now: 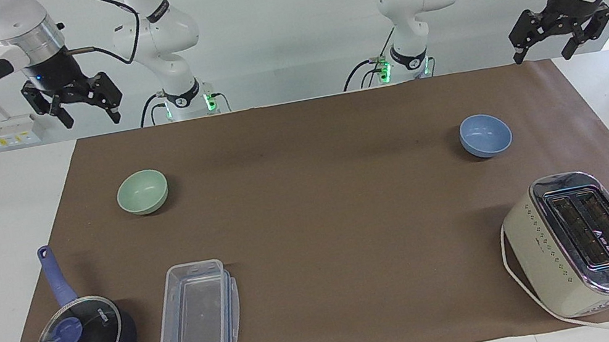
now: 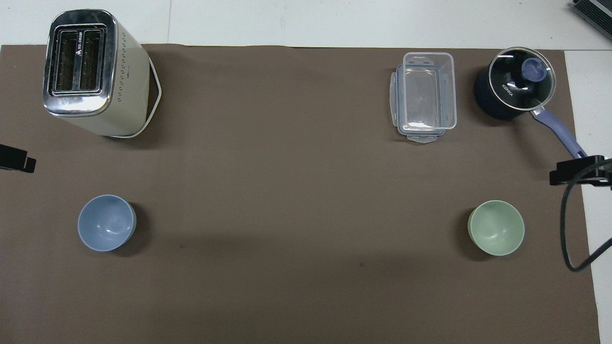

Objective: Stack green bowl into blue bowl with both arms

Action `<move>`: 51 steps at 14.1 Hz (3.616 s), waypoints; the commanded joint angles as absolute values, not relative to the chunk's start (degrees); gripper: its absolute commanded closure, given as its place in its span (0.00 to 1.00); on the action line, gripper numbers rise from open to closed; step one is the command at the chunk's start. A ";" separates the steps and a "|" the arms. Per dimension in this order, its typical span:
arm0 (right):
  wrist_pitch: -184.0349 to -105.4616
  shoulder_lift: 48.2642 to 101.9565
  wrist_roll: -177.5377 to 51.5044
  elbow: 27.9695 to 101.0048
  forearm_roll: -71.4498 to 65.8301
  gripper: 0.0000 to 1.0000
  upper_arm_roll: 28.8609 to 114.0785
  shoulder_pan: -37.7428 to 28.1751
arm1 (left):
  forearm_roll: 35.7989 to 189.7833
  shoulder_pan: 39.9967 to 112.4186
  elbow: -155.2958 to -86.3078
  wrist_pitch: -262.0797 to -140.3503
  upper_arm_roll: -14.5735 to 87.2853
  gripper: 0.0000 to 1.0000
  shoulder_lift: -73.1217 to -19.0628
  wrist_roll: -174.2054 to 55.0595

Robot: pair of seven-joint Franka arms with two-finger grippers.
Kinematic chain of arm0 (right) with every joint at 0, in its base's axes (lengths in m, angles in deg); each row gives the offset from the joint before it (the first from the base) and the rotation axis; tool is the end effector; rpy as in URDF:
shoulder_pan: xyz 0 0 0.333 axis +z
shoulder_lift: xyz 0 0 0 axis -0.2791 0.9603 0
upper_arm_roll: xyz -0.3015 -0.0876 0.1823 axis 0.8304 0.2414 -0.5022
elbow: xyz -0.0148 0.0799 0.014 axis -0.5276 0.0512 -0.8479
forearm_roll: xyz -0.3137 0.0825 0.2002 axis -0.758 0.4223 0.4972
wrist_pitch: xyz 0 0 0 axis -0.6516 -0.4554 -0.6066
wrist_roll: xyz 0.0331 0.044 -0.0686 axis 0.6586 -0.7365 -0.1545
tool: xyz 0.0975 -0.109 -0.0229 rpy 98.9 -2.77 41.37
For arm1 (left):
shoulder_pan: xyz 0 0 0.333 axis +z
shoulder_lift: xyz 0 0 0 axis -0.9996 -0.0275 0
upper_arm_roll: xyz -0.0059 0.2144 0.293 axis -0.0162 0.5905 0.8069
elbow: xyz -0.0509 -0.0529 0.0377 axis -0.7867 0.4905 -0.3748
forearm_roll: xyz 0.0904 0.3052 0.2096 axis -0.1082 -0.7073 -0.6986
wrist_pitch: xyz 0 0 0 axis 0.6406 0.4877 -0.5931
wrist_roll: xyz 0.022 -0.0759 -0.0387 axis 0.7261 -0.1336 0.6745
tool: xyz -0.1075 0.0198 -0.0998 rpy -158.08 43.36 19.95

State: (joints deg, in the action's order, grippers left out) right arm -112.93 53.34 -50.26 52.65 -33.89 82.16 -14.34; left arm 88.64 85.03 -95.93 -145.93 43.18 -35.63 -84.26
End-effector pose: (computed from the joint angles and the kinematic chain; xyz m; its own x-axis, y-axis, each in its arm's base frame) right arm 0.4930 -0.0173 0.6691 0.9939 -0.1099 0.0050 -0.1099 -0.9939 0.0012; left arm 0.5258 0.0011 0.6704 0.9877 -0.1558 -0.0097 -0.1556 -0.9876 0.0211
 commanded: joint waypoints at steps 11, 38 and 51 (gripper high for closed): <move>-113.02 52.21 -51.42 53.81 -33.93 0.00 81.83 -14.89 | 87.92 84.91 -96.77 -145.27 42.99 0.00 -34.63 -83.54; -112.58 52.03 -52.29 54.25 -34.10 0.00 82.45 -15.15 | 88.18 89.82 -112.11 -159.56 43.60 0.00 -30.77 -91.45; -112.49 52.03 -51.94 54.16 -33.93 0.00 82.80 -15.24 | 93.36 96.41 -138.50 -183.66 43.51 0.00 -30.93 -100.66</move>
